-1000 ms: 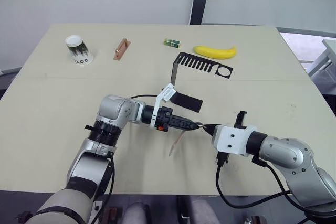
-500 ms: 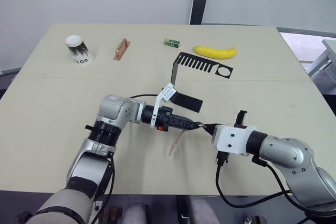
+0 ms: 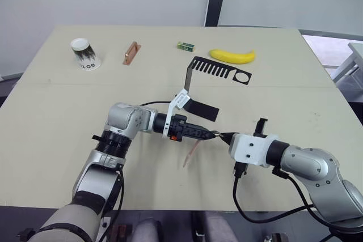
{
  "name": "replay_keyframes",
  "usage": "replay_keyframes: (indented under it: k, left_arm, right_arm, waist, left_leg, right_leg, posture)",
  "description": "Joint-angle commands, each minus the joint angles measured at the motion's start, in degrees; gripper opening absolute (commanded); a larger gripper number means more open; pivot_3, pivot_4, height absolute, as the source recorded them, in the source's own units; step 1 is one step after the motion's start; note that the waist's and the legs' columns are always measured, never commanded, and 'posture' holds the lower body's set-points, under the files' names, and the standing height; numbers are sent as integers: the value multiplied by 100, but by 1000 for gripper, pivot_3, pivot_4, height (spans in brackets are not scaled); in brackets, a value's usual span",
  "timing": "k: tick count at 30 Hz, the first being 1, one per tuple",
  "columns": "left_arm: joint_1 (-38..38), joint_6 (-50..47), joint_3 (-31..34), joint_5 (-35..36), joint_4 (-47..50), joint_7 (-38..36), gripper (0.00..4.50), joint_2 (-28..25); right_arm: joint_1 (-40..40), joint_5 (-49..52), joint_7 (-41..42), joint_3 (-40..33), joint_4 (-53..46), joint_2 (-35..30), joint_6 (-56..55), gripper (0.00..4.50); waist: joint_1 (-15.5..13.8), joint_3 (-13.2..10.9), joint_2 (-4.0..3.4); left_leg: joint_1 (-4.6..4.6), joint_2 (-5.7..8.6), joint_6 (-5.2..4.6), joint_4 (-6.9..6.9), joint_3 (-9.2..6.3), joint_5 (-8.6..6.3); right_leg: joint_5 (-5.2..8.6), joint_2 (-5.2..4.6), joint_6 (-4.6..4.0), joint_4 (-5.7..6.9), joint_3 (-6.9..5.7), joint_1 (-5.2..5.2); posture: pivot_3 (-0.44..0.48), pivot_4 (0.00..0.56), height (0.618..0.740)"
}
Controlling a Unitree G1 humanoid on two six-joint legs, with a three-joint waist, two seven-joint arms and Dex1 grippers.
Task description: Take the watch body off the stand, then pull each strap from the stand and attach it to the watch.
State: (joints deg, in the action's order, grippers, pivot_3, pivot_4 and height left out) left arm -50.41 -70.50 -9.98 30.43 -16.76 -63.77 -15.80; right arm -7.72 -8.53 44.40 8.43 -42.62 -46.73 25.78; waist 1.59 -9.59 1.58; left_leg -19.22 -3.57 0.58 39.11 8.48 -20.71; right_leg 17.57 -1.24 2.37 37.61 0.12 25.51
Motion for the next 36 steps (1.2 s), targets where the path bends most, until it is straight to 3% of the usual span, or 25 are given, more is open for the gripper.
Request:
replay_keyframes:
  k: [1,11,14,21,22,28,36]
  left_arm:
    - [-82,19,-79,231,119,-40,1598,232]
    - [-90,178,-76,152,17,-68,1598,112]
    - [-115,277,-80,102,-72,-119,1598,46]
    - [-93,643,-251,14,13,-325,1598,-159]
    - [-66,795,-324,-31,90,-409,1598,-237]
    - [138,2008,-687,-362,597,-905,1598,-716]
    - [679,4361,-843,-868,1445,-1688,1598,-1277]
  right_arm:
    - [-172,38,28,-44,-262,23,-74,0]
    - [-138,233,125,-302,-545,-35,140,0]
    - [-85,481,202,-540,-752,-23,207,910]
    - [444,2086,768,-2030,-1163,-39,786,4343]
    - [538,2435,878,-2373,-1127,-29,937,4474]
    - [919,4534,1365,-3997,-795,-211,1983,4474]
    - [1096,5946,1385,-4584,-390,-761,2569,4474]
  waist:
    - [0,0,0]
    - [-1,0,0]
    - [-3,0,0]
    - [-11,0,0]
    - [-10,0,1]
    - [5,0,0]
    - [-10,0,1]
  left_leg:
    - [0,0,0,0,0,0]
    - [0,0,0,0,0,0]
    - [0,0,0,0,0,0]
    - [-1,0,1,0,-3,-1]
    - [-2,1,1,-1,-3,-1]
    - [0,-1,0,-3,-3,-1]
    - [-2,-1,-3,-6,-5,-3]
  right_leg:
    - [0,0,0,0,0,0]
    - [0,0,0,0,0,0]
    - [0,0,0,0,0,0]
    - [0,0,0,-1,-1,0]
    - [0,-1,0,-3,-1,0]
    - [0,0,0,-1,1,-1]
    - [0,-1,0,-5,5,-2]
  posture:
    - [0,150,740]
    - [0,150,740]
    - [0,150,740]
    - [0,150,740]
    - [0,150,740]
    - [0,150,740]
    - [0,150,740]
